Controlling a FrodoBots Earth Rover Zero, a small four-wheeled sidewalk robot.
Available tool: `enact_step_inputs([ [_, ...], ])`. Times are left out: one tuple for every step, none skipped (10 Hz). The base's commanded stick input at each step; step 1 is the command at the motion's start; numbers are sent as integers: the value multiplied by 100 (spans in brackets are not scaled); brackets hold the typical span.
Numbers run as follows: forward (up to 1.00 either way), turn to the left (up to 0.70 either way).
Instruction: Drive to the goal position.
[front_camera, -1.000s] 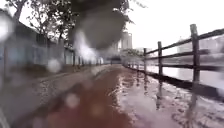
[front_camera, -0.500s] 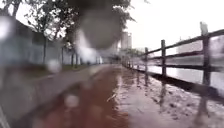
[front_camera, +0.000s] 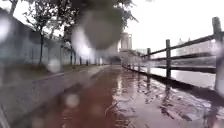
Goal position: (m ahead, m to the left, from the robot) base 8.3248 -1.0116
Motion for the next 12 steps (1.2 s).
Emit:
enact_step_inputs([
  [90,0],
  [100,0],
  [100,0],
  [100,0],
  [100,-26],
  [100,-34],
  [100,-11],
  [100,-2],
  [100,0],
  [100,0],
  [100,0],
  [100,0],
])
